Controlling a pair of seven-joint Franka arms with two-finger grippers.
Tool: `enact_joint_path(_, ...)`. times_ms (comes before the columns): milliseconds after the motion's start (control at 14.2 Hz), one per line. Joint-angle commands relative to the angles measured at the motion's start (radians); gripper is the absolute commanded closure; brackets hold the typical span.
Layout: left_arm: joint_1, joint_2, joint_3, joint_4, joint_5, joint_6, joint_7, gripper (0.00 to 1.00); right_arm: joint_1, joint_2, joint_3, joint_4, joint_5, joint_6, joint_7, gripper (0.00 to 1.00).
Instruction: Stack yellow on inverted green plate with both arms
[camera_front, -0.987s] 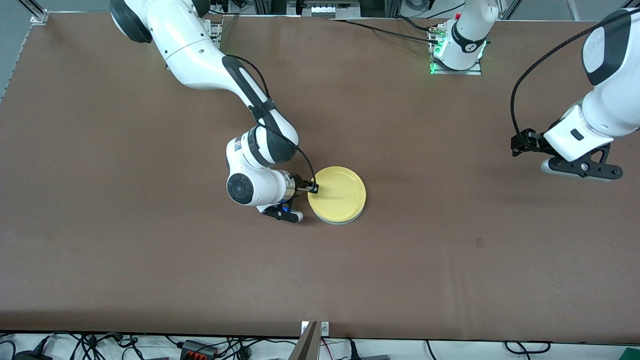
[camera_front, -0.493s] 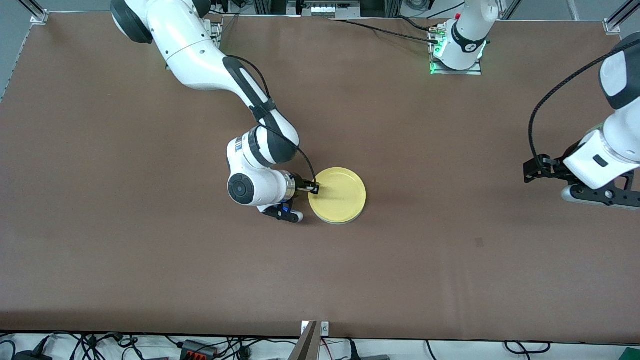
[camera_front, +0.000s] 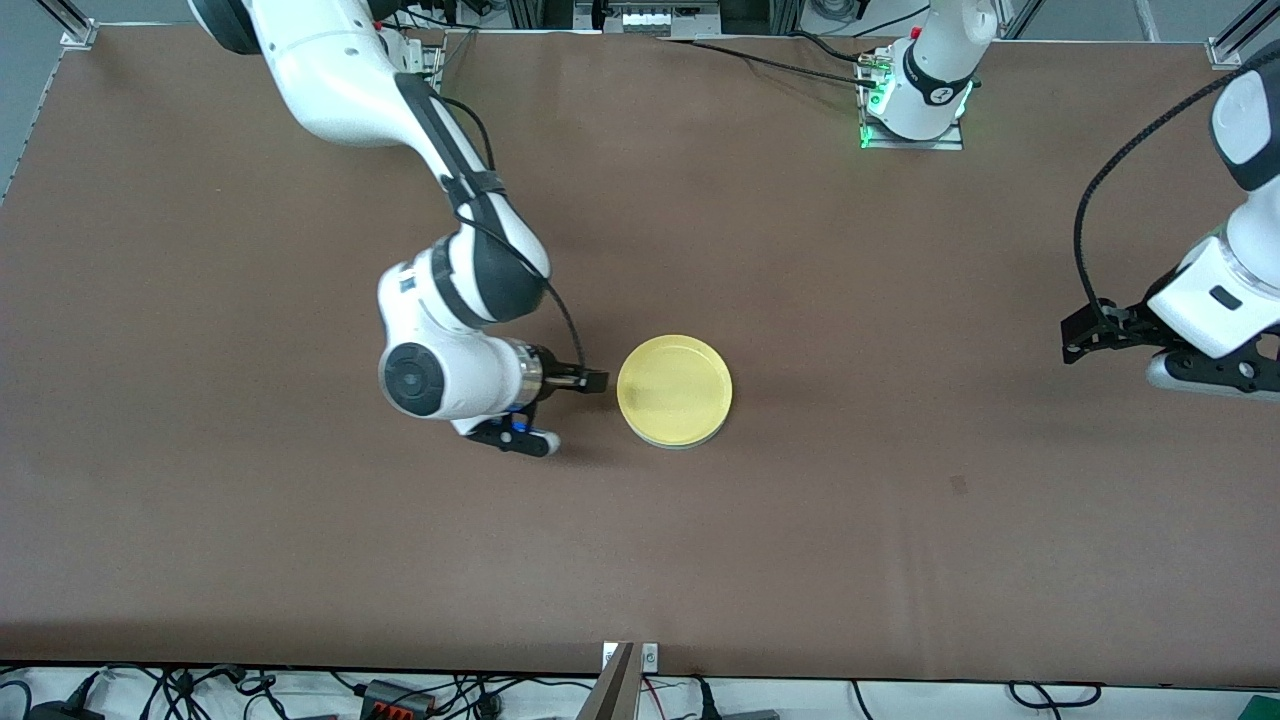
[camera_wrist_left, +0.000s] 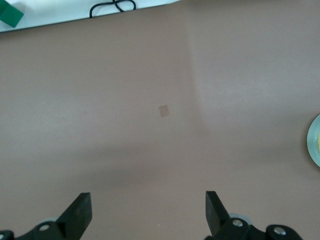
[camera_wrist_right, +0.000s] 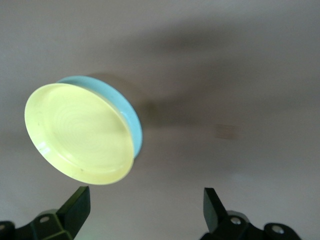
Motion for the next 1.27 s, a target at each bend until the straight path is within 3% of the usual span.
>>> enact_joint_path(0,0.009,-0.131,-0.010,-0.157,-0.028,0.053,-0.009,0.00,0.002,-0.052,-0.079,0.019,-0.066,-0.087,-0.015,0.00)
enact_joint_path(141,0.009,-0.129,-0.011,-0.118,-0.028,-0.028,0.000,0.00,-0.003,-0.104,-0.094,0.019,-0.181,-0.097,-0.055,0.00)
enact_joint_path(211,0.005,-0.125,-0.011,-0.076,-0.028,-0.137,0.003,0.00,-0.004,-0.133,-0.099,0.019,-0.236,-0.108,-0.070,0.00)
enact_joint_path(352,-0.009,-0.122,-0.014,-0.025,-0.028,-0.254,-0.007,0.00,-0.038,-0.182,-0.116,0.019,-0.266,-0.129,-0.105,0.00)
enact_joint_path(634,0.000,-0.134,-0.013,-0.045,-0.077,-0.239,-0.013,0.00,-0.168,-0.295,-0.096,-0.027,-0.278,-0.150,-0.168,0.00)
enact_joint_path(775,0.006,-0.193,-0.013,-0.132,-0.091,-0.170,-0.012,0.00,-0.228,-0.378,-0.081,-0.089,-0.357,-0.142,-0.234,0.00)
enact_joint_path(916,0.000,-0.201,-0.031,-0.137,-0.085,-0.161,-0.029,0.00,-0.315,-0.437,-0.023,-0.119,-0.431,-0.145,-0.295,0.00)
enact_joint_path(1198,0.004,-0.201,-0.033,-0.113,-0.080,-0.216,-0.024,0.00,-0.557,-0.544,0.161,-0.179,-0.522,-0.136,-0.369,0.00)
